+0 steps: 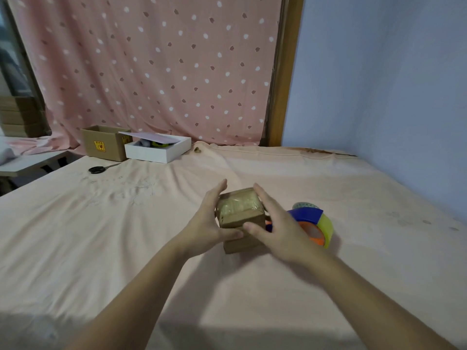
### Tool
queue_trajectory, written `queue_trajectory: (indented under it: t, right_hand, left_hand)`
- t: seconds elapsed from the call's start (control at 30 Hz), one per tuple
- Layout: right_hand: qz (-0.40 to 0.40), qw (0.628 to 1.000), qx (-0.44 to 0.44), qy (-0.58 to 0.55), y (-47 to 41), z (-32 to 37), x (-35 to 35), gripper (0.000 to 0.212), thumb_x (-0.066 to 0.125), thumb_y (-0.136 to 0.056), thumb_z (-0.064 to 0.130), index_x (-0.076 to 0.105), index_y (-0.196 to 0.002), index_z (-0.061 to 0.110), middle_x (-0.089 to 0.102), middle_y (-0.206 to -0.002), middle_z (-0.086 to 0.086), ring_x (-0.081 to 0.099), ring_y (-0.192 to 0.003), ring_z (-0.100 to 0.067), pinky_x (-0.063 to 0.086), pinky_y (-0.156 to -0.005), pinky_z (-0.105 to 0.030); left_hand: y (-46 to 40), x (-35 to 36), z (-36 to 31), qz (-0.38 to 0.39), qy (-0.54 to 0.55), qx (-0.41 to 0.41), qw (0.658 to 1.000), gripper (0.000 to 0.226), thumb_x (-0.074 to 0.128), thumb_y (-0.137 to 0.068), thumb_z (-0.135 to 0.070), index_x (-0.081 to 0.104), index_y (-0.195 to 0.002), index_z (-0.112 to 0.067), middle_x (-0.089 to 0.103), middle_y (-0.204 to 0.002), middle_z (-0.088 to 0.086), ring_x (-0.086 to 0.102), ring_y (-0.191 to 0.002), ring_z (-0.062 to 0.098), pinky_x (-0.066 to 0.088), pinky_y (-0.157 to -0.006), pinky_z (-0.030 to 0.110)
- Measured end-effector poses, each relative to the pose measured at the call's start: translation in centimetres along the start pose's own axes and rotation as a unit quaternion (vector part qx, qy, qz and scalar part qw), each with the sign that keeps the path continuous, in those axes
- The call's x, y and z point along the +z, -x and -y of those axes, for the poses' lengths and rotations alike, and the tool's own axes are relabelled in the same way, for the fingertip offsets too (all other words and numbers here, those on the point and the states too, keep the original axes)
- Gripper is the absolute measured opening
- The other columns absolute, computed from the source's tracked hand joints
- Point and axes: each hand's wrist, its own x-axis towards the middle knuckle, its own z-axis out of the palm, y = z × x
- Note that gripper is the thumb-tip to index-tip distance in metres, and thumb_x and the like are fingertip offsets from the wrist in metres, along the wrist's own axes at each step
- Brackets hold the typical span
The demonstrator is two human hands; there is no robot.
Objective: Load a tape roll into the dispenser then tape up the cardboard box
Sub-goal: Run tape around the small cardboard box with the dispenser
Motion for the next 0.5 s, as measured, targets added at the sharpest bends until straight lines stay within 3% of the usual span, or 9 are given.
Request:
queue_trajectory:
  t: [0.1,0.2,0.27,0.4,0.5]
  right_hand:
    - [-0.023,0.992,0.091,-0.080,0.3,-1.2,3.0,0.079,0.058,-0.103,0.036,0.006,-0.163,0.039,0.046,-0.148,0.014,0.045,-0.138,-0.007,0.039,-0.112,-0.028]
    - [-0.060,0.986,0.140,-0.069,0.7,-2.9,5.2,0.073,0.047,-0.097,0.061,0.012,-0.161,0.046,0.056,-0.144,0.015,0.053,-0.134,-0.013,0.047,-0.108,-0.041]
    - [-0.071,0.986,0.145,-0.032,0.5,-3.6,5.9,0.073,0.037,-0.087,0.077,0.016,-0.154,0.058,0.059,-0.143,0.018,0.056,-0.131,-0.015,0.052,-0.102,-0.049]
    - [-0.083,0.987,0.137,-0.017,0.0,-4.9,6.2,0.065,0.036,-0.087,0.077,0.020,-0.149,0.066,0.063,-0.135,0.023,0.060,-0.124,-0.013,0.054,-0.098,-0.050]
    - [-0.078,0.986,0.133,-0.067,-0.3,-5.6,6.5,0.066,0.047,-0.087,0.075,0.036,-0.149,0.057,0.066,-0.134,0.019,0.060,-0.126,-0.008,0.053,-0.103,-0.046]
  left_hand:
    - [0.6,1.3,1.1,-0.025,0.018,-0.024,0.999,0.108,0.083,-0.080,-0.015,0.012,-0.159,-0.035,0.049,-0.141,-0.023,0.050,-0.130,-0.005,0.041,-0.106,0.019]
    - [1.6,3.0,2.0,-0.081,-0.008,-0.013,0.997,0.062,0.063,-0.097,-0.010,0.036,-0.138,-0.049,0.066,-0.120,-0.031,0.061,-0.114,-0.007,0.044,-0.090,0.011]
    - [2.1,3.8,2.3,-0.114,-0.020,-0.020,0.993,0.054,0.059,-0.099,-0.011,0.041,-0.133,-0.049,0.070,-0.116,-0.027,0.062,-0.109,-0.009,0.043,-0.084,0.006]
    - [2.0,3.8,2.7,-0.125,-0.052,-0.052,0.989,0.043,0.062,-0.097,-0.022,0.050,-0.135,-0.040,0.071,-0.109,-0.027,0.062,-0.100,-0.015,0.043,-0.077,0.004]
    - [2.1,3.3,2.8,-0.110,-0.101,-0.071,0.986,0.038,0.064,-0.095,-0.037,0.057,-0.132,-0.041,0.072,-0.101,-0.028,0.067,-0.100,-0.005,0.045,-0.076,0.009]
